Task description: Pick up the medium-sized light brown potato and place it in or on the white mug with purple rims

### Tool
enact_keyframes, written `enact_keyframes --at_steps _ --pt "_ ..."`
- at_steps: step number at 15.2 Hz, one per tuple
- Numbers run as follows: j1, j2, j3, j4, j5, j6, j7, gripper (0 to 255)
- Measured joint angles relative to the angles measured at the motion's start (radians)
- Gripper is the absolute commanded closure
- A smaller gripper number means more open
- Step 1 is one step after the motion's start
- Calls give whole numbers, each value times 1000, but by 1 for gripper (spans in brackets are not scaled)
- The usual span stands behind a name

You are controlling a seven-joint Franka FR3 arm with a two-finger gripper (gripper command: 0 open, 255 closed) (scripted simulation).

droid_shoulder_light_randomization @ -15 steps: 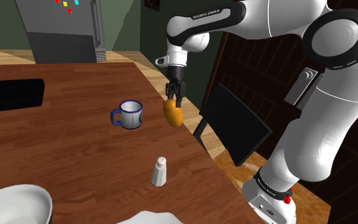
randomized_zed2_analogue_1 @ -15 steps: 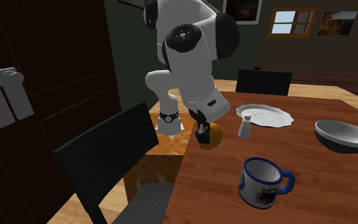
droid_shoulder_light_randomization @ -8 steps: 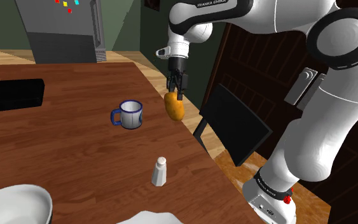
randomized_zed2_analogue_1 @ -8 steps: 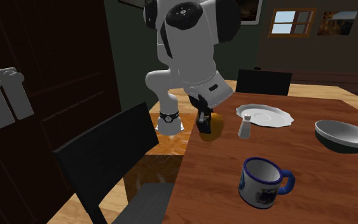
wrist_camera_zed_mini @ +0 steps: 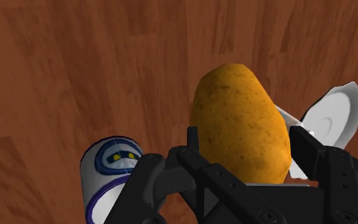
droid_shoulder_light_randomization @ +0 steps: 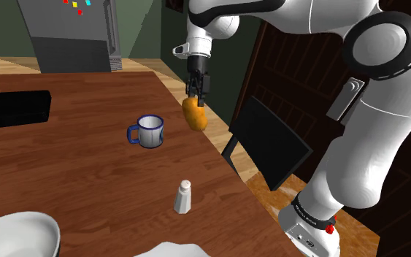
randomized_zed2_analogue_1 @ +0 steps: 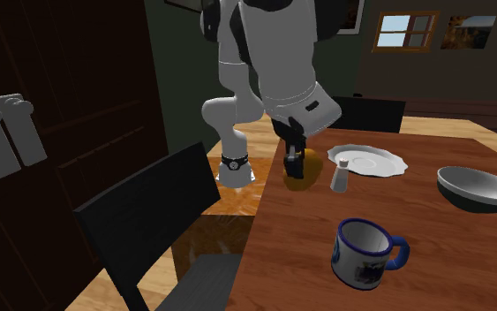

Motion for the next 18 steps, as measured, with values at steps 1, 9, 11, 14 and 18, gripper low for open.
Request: enact_keyframes --at_steps 1,9,11,14,18 --pt "4 39 5 54 7 -12 13 255" --pt "26 383 46 550 57 -130 134 255" --pt "26 472 55 681 65 -165 162 255" --pt "30 486 57 685 67 -145 158 255" --pt "36 487 54 638 66 -96 140 255"
